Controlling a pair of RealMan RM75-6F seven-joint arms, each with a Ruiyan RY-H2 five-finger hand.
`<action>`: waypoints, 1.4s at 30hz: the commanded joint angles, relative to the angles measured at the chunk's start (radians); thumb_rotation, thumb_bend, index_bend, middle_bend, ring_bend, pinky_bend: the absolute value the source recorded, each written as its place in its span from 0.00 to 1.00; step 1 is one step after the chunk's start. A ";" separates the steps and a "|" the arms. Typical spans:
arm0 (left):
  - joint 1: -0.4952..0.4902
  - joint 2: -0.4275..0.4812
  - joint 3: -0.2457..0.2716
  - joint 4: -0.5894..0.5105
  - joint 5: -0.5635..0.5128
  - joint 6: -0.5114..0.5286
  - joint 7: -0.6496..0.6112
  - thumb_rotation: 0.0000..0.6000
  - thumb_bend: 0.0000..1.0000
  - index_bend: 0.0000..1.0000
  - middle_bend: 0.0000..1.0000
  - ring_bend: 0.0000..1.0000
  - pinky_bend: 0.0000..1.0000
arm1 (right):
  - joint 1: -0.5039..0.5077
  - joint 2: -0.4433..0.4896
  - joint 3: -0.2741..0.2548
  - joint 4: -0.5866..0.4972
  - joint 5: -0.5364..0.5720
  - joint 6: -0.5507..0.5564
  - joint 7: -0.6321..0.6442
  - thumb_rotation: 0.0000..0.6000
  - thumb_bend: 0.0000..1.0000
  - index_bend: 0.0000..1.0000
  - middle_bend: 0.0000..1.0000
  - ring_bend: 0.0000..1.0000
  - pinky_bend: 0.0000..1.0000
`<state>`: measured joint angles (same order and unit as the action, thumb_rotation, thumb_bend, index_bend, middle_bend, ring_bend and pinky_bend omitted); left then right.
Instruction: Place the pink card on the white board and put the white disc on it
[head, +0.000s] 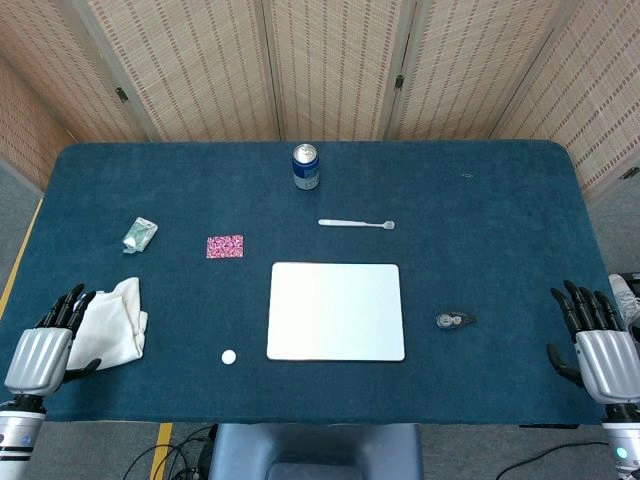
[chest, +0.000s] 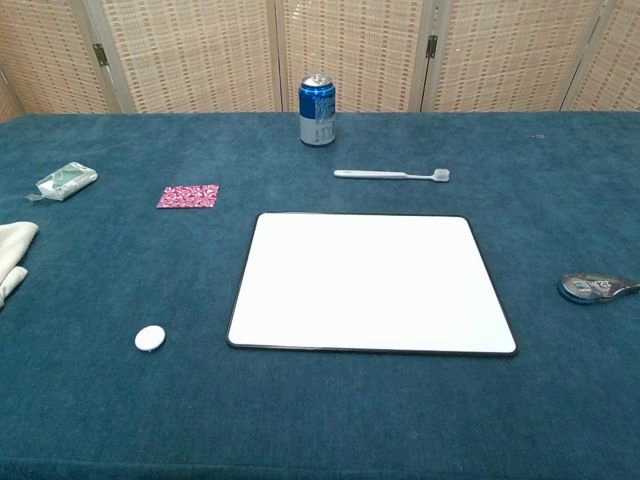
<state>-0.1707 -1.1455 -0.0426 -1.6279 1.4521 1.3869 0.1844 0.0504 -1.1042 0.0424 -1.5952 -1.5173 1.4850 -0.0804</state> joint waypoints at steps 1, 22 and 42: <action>0.001 -0.001 0.001 -0.001 0.000 0.002 0.002 1.00 0.20 0.00 0.00 0.12 0.37 | 0.003 0.000 0.000 0.000 0.003 -0.006 -0.002 1.00 0.31 0.00 0.00 0.00 0.00; -0.088 0.002 0.022 0.070 0.117 -0.095 -0.265 1.00 0.19 0.05 0.20 0.15 0.39 | 0.019 0.001 -0.050 -0.014 -0.082 -0.032 -0.019 1.00 0.31 0.00 0.00 0.00 0.00; -0.374 0.012 -0.159 -0.274 -0.390 -0.404 0.122 1.00 0.19 0.23 1.00 0.97 1.00 | -0.023 0.066 -0.121 0.023 -0.266 0.116 0.146 1.00 0.31 0.00 0.00 0.00 0.00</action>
<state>-0.4567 -1.0932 -0.1246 -1.8045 1.3060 1.0546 0.1820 0.0283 -1.0422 -0.0745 -1.5757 -1.7810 1.5993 0.0582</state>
